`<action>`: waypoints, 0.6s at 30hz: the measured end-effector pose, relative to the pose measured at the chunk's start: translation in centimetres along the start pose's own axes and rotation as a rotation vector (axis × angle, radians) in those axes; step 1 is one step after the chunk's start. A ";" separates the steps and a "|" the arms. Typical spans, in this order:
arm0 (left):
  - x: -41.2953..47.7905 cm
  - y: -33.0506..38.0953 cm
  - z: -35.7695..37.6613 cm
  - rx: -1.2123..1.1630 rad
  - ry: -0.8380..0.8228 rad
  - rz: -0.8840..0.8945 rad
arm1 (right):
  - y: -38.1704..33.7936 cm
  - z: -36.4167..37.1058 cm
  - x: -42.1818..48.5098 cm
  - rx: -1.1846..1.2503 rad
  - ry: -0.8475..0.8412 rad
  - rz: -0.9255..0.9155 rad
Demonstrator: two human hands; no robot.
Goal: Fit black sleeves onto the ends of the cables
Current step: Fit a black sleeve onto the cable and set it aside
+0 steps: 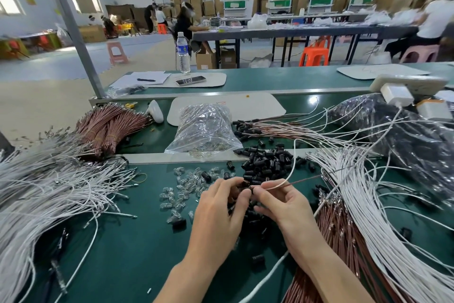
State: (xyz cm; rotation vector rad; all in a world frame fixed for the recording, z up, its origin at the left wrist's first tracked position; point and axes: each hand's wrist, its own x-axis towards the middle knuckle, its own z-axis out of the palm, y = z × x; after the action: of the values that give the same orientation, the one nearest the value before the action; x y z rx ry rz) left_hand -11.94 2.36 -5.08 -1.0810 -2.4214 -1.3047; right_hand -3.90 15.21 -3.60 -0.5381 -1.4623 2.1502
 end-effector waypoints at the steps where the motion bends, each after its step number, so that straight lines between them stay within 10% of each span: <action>1: 0.0 0.0 0.0 0.049 0.004 -0.020 | 0.0 0.1 0.0 -0.007 -0.012 0.001; 18: 0.2 -0.1 0.3 0.201 -0.073 -0.108 | 0.5 -0.3 0.3 0.035 -0.233 0.028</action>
State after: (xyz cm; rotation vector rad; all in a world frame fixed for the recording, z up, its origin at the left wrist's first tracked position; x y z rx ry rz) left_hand -12.04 2.67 -5.24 -0.9735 -2.6301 -1.0387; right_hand -4.06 15.44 -4.19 -0.3053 -1.5414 2.3192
